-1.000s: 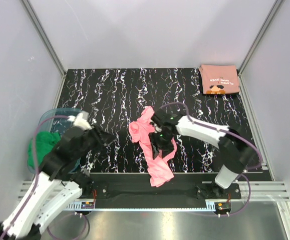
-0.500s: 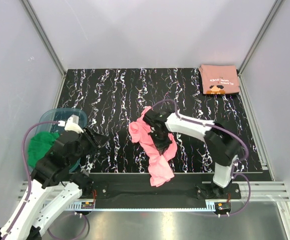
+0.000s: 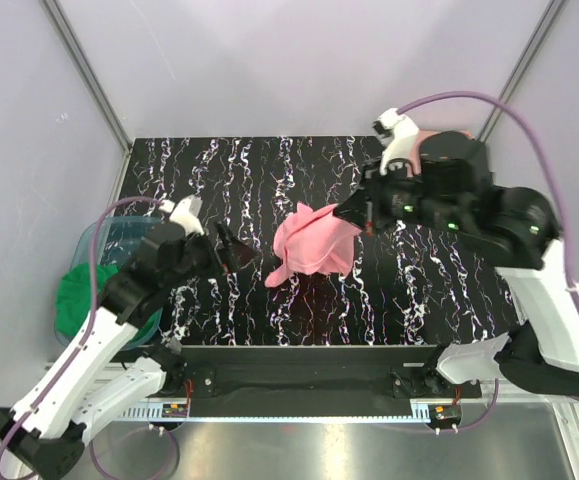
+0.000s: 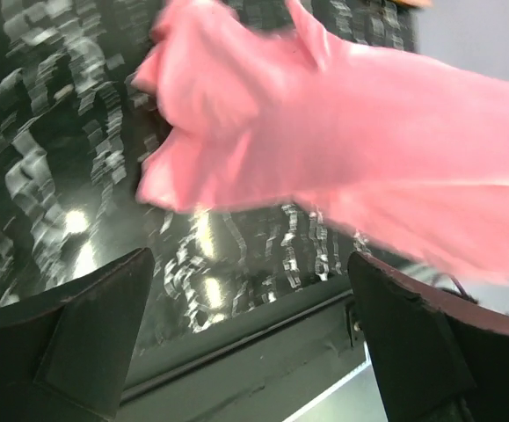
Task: Fold and stack the t-shirts
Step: Flatten the tshirt out
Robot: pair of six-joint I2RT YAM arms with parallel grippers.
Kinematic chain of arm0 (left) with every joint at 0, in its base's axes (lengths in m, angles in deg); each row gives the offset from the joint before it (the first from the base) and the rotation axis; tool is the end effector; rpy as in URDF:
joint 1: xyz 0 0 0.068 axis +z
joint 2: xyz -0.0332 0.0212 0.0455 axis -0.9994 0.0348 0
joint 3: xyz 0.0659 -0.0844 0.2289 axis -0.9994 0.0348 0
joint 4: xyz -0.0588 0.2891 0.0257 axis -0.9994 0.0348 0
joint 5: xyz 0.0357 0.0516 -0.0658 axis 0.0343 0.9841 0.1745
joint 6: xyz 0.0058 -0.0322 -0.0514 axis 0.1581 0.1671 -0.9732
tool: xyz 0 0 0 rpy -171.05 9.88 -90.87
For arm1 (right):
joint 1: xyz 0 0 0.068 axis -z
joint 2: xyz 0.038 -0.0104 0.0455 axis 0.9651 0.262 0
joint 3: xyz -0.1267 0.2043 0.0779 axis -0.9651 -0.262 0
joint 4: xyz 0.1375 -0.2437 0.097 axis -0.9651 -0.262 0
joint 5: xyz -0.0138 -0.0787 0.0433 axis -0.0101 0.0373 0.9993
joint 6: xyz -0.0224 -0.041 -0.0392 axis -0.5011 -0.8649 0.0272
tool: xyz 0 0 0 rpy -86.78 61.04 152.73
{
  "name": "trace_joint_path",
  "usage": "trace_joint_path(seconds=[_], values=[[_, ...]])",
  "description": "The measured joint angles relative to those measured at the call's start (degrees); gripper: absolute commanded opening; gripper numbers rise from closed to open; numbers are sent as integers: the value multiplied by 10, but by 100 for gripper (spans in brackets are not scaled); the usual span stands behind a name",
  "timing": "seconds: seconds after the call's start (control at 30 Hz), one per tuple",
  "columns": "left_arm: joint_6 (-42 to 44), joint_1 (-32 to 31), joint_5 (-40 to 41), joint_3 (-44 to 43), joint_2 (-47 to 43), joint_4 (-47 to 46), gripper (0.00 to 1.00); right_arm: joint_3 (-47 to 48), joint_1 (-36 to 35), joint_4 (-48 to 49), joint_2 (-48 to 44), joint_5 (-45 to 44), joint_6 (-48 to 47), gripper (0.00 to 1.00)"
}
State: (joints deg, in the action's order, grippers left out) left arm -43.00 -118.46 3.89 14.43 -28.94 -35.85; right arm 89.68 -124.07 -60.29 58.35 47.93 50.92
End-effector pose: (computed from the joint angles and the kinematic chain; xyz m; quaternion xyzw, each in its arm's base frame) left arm 0.1814 -0.1110 0.3120 -0.0815 0.8598 -0.3337 0.3777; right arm 0.1636 0.1935 0.5206 -0.2238 0.8214 0.3158 0.4189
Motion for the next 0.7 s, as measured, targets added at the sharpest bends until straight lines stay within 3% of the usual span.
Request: trace_joint_path(seconds=[0.2, 0.3, 0.53, 0.7], values=[[93, -11, -92, -37, 77, -90, 99, 74, 0, -29, -4, 12, -8, 0], [153, -64, -94, -59, 87, -97, 99, 95, 0, -46, 20, 9, -5, 0], [227, -306, 25, -49, 95, -107, 99, 145, 0, -71, 63, -3, 10, 0], [229, -378, 110, 13, 167, -134, 99, 175, 0, -83, 62, -1, 26, 0]])
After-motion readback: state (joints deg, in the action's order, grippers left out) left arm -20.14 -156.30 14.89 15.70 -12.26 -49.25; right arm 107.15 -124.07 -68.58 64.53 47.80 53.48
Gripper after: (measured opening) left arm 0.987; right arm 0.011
